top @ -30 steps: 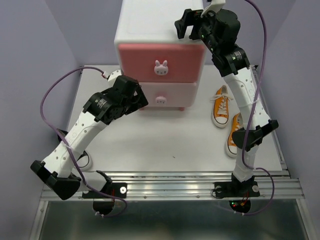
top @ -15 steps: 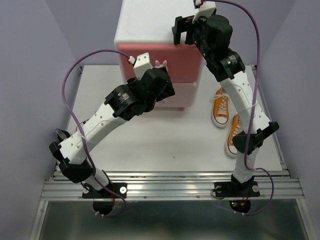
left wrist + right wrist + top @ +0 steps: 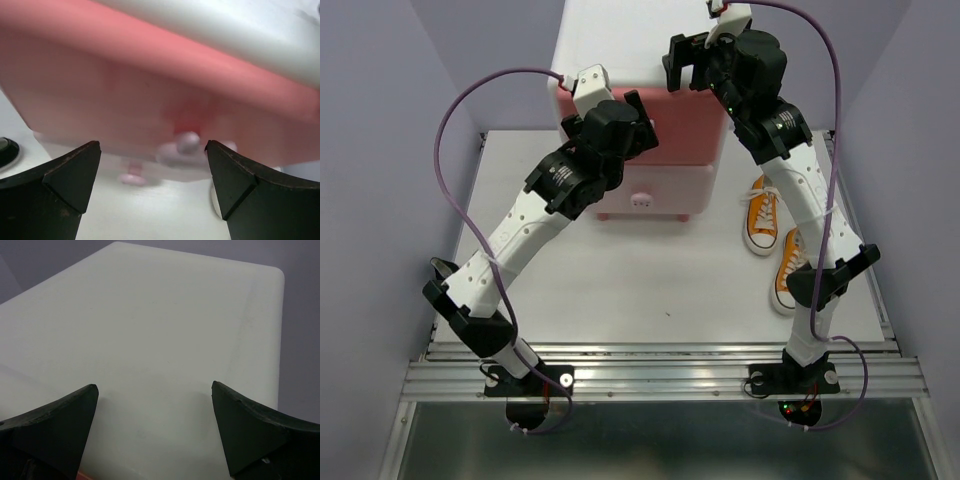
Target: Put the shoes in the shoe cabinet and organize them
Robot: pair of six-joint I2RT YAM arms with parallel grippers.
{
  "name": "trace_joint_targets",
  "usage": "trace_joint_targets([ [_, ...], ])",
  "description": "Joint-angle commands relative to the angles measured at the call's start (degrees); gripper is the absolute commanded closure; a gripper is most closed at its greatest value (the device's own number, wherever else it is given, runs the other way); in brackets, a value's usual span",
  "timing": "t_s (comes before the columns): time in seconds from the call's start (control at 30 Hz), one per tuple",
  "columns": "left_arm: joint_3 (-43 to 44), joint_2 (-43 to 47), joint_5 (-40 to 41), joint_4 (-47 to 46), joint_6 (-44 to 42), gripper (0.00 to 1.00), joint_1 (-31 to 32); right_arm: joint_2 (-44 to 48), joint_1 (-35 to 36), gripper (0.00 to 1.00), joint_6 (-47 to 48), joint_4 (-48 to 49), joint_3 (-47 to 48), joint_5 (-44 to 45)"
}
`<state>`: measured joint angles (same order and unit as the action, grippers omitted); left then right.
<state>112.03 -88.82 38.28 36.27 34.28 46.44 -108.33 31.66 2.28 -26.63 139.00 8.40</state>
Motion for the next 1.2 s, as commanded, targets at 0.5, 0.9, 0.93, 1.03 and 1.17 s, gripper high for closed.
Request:
trace_joint_targets([
  [0.5, 2.49, -3.99, -11.31, -8.33, -5.38, 0.1, -4.86, -1.27, 0.86, 0.0, -4.57, -10.37, -3.03, -3.13],
  [0.9, 1.88, -2.85, -9.81, -8.85, 0.43, 0.95, -4.6, 0.05, 0.86, 0.0, -4.74, -10.55, -5.58, -3.13],
  [0.93, 2.23, -2.85, -9.72, -8.68, 0.35, 1.0, -4.43, 0.05, 0.86, 0.0, -4.92, -10.63, -5.58, -3.13],
  [1.03, 5.03, -3.55, -7.89, -7.1, -1.49, 1.0, -2.67, 0.05, 0.86, 0.0, -5.1, -10.63, -5.84, -2.78],
  [1.17, 8.64, -4.09, -6.02, -0.78, -1.42, 1.0, 0.14, 0.23, 0.86, 0.0, -5.01, -10.55, -6.37, -2.16],
])
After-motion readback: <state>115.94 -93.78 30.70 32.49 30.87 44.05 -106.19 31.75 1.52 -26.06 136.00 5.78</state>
